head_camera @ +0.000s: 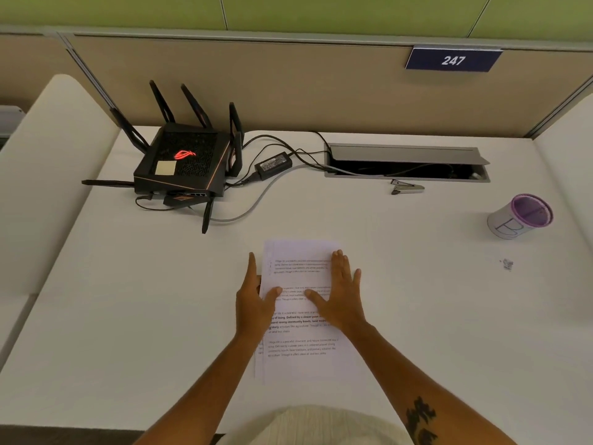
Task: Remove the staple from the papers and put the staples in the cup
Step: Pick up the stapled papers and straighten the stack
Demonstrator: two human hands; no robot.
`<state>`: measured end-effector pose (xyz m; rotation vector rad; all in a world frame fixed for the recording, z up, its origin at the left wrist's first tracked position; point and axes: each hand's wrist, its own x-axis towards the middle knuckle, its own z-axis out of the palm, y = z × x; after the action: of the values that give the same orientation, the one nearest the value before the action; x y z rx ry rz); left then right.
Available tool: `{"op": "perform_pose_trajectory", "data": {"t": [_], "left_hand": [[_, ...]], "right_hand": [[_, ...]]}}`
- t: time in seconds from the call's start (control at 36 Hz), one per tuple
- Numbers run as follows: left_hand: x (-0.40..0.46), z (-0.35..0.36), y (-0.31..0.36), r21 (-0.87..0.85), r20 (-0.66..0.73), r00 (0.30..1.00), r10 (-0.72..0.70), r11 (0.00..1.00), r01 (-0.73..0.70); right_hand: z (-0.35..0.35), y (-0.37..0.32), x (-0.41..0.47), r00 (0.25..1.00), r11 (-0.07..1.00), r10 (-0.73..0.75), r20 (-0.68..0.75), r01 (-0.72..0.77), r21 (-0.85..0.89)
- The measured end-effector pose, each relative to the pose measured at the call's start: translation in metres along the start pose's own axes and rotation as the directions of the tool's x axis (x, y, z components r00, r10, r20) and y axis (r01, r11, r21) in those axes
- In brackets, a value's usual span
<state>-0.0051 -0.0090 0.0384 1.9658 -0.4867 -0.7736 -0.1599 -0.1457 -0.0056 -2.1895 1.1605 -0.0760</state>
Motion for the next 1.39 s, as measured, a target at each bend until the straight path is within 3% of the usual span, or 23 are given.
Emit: {"op": "perform_pose_trajectory", "data": {"t": [0.06,0.11,0.22,0.31,0.42,0.67,0.86,1.06,1.14,1.28,1.39], "left_hand": [[-0.005,-0.001,0.003,-0.064,-0.029,0.999,-0.017,0.998,0.016],[-0.009,-0.003,0.008,-0.101,-0.035,0.999,-0.019,0.995,0.016],[-0.016,-0.01,0.021,-0.135,-0.023,0.998,-0.06,0.989,0.056],[-0.019,-0.014,0.029,-0.157,0.016,0.998,-0.061,0.986,0.063],[-0.024,-0.012,0.041,-0.211,0.056,0.997,-0.051,0.976,0.061],[-0.026,-0.012,0.074,-0.204,0.025,0.999,0.046,0.978,-0.04],[-0.029,-0.011,0.094,-0.196,0.017,0.991,0.133,0.972,-0.128],[-0.04,-0.007,0.102,-0.236,0.034,0.988,0.147,0.962,-0.135],[-0.044,-0.009,0.106,-0.243,-0.007,0.985,0.17,0.956,-0.167],[-0.054,-0.013,0.11,-0.312,-0.083,0.966,0.243,0.915,-0.257],[-0.062,-0.008,0.099,-0.367,-0.092,0.964,0.251,0.891,-0.267]], "right_hand": [[-0.008,-0.004,-0.008,0.992,0.953,0.117,-0.043,-0.1,0.287],[-0.016,-0.007,-0.016,0.97,0.877,0.23,-0.081,-0.171,0.449],[-0.029,-0.009,-0.026,0.952,0.748,0.303,-0.036,-0.214,0.629],[-0.045,-0.015,-0.031,0.96,0.598,0.269,0.081,-0.232,0.767],[-0.059,-0.024,-0.035,0.962,0.487,0.24,0.132,-0.237,0.841],[-0.1,-0.048,-0.044,0.933,0.434,0.351,-0.079,-0.088,0.897],[-0.12,-0.068,-0.051,0.902,0.542,0.35,-0.252,0.025,0.84],[-0.122,-0.074,-0.059,0.917,0.675,0.283,-0.282,0.019,0.738],[-0.125,-0.076,-0.065,0.904,0.66,0.286,-0.318,0.055,0.749],[-0.13,-0.077,-0.08,0.896,0.546,0.239,-0.374,0.195,0.815],[-0.115,-0.07,-0.085,0.899,0.526,0.255,-0.355,0.179,0.832]]}}
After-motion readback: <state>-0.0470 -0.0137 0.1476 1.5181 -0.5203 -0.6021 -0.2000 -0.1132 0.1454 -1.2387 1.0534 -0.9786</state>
